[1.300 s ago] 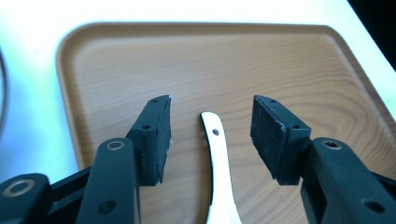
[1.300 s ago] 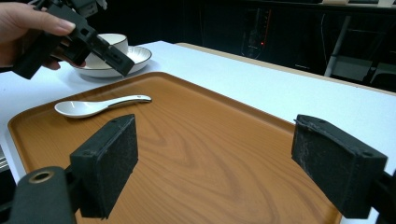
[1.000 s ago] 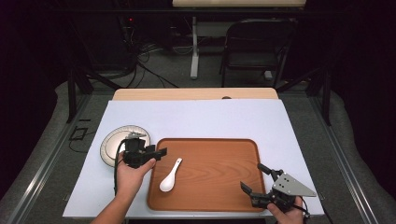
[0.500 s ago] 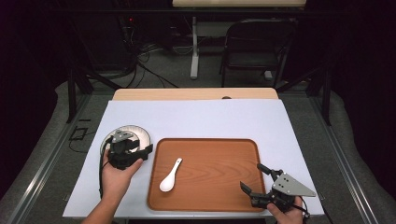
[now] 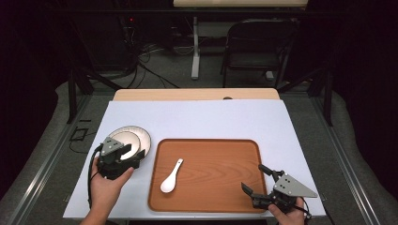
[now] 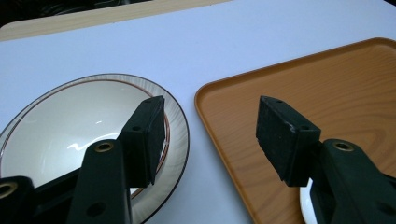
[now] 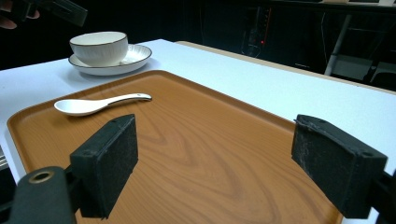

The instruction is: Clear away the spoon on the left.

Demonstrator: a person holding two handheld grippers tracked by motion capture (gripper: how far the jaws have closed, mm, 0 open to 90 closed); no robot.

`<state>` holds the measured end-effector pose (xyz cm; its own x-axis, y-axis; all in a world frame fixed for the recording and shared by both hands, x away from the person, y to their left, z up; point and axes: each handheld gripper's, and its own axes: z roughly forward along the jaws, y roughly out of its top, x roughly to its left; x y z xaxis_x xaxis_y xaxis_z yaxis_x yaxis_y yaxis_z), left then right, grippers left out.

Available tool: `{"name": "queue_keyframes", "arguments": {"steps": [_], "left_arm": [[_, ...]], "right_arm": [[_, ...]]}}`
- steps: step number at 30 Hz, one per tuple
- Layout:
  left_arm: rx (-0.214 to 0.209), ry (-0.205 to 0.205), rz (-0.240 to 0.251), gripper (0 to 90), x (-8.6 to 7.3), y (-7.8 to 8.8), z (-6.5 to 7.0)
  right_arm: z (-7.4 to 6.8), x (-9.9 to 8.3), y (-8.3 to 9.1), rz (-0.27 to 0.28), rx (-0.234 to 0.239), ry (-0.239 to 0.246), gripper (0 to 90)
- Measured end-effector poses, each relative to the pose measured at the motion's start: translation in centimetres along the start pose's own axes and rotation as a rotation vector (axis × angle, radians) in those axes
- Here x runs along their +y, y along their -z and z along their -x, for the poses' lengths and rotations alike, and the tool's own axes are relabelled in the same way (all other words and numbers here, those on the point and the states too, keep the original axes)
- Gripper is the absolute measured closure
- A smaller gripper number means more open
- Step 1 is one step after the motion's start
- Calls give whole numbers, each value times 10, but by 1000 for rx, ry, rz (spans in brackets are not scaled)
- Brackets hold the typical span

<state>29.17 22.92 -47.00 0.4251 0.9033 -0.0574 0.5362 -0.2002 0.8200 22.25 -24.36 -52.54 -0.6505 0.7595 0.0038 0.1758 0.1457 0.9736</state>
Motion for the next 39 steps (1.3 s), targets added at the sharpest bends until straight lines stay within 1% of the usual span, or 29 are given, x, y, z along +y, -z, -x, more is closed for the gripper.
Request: {"name": "queue_keyframes", "arguments": {"steps": [3,5,8,9,12,13,15,18,19,21,25,31,33,34,36,39], "left_arm": [[4,-7,16,427,-7,7,-1],[9,-12,18,426,-9,9,-2],[11,6,30,425,-17,15,-5],[11,6,30,425,-17,15,-5],[25,9,38,425,-24,18,-9],[38,15,42,425,-28,20,-11],[39,38,49,425,-34,22,-15],[33,68,50,426,-43,22,-18],[33,68,50,427,-43,22,-18],[35,84,57,427,-50,22,-19],[29,88,72,430,-61,20,-19],[27,74,73,427,-67,16,-17],[21,83,77,421,-69,15,-17],[22,94,77,419,-71,15,-17],[22,98,76,416,-73,15,-18],[16,121,83,407,-76,15,-19]], "right_arm": [[0,0,0,0,0,2,142],[0,0,0,0,0,2,142],[0,0,0,1,0,3,142],[0,0,0,1,0,3,142],[0,0,0,1,0,3,142],[0,0,0,1,0,4,142],[0,0,0,2,1,5,142],[0,0,0,1,0,4,142],[0,0,0,1,0,4,142],[0,0,0,1,1,5,142],[0,0,0,0,0,6,142],[0,0,0,0,1,6,142],[0,0,0,2,2,10,142],[0,0,0,1,2,6,142],[0,0,0,2,2,10,142],[0,0,0,1,5,5,142]]}}
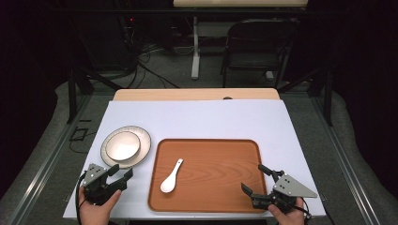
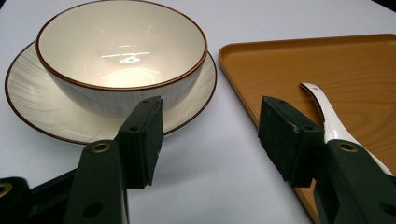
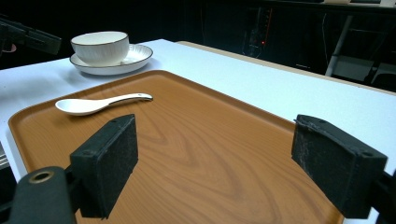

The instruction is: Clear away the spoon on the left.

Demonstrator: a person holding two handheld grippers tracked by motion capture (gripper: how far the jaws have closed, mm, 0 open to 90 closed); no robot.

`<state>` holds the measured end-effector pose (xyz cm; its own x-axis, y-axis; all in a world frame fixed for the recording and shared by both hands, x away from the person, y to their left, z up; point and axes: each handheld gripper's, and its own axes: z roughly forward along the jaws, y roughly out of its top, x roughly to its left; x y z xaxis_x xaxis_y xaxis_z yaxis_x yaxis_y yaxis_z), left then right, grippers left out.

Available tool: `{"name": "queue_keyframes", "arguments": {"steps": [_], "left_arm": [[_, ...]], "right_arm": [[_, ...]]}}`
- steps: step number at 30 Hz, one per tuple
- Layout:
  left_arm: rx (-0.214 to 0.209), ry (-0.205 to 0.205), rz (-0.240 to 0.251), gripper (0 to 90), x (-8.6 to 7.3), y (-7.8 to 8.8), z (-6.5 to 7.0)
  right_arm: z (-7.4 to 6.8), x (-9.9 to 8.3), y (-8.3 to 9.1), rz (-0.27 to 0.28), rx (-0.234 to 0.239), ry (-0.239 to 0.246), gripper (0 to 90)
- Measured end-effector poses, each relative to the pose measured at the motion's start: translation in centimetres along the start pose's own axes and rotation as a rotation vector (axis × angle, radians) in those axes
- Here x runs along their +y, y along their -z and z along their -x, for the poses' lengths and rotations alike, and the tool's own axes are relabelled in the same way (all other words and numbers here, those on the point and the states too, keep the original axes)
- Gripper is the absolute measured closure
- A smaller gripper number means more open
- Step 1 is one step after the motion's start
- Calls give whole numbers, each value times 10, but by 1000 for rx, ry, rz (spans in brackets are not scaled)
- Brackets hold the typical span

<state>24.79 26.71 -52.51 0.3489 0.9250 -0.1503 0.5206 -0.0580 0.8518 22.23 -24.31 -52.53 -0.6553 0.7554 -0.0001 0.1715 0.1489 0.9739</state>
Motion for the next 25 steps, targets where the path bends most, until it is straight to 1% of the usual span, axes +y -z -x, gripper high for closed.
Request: {"name": "queue_keyframes", "arguments": {"steps": [1,4,8,17,23,25], "left_arm": [[-3,8,2,404,-1,0,0],[-3,11,-1,395,-1,0,0],[5,2,-5,376,-2,-1,1],[34,-22,-16,369,-2,-1,2],[37,-12,-27,372,-2,-1,2],[22,-3,-25,384,0,-2,4]], "right_arm": [[0,0,0,0,0,2,142],[0,0,0,0,1,2,142],[0,0,-1,-2,1,12,142],[0,0,-1,-2,0,13,142],[0,0,-1,-5,-1,12,142],[0,0,-1,-6,-3,8,142]]}}
